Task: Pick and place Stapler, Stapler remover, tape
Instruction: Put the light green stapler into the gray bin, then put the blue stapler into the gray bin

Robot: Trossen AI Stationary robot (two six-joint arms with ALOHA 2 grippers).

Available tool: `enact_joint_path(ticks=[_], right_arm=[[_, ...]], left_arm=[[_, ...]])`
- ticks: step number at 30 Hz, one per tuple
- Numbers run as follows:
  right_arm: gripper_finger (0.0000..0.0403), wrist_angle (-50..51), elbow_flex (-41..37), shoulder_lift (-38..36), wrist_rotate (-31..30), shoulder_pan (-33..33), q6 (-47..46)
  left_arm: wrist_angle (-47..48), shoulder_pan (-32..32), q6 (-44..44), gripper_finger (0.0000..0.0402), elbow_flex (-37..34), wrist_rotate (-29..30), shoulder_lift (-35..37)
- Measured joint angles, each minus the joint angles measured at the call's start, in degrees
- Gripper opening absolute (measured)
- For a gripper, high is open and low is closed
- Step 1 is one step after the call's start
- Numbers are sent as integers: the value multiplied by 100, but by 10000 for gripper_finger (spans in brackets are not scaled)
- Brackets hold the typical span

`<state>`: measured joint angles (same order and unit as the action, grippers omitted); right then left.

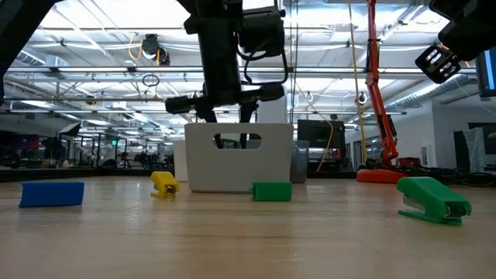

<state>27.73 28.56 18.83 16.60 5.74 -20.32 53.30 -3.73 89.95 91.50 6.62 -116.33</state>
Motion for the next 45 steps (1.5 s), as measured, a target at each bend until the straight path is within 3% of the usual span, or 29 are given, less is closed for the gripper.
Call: enact_joint_path(ticks=[4, 12, 18, 26, 33, 45], right_arm=[[0, 0, 0, 0, 0, -1, 0], [0, 0, 0, -2, 0, -1, 0], [0, 0, 0, 0, 2, -2, -1], [0, -2, 0, 0, 2, -2, -2], [0, -1, 0, 0, 4, -1, -47], [0, 21, 2, -2, 4, -1, -126]], left_arm=[[0, -14, 15, 136, 0, 30, 0], [-2, -17, -1, 262, 2, 43, 0], [-4, -27, -2, 306, 2, 41, 6], [-170, -2, -204, 310, 2, 299, 492], [-729, 564, -824, 296, 9, 561, 1097], [-640, 2121, -798, 291, 9, -702, 1250]])
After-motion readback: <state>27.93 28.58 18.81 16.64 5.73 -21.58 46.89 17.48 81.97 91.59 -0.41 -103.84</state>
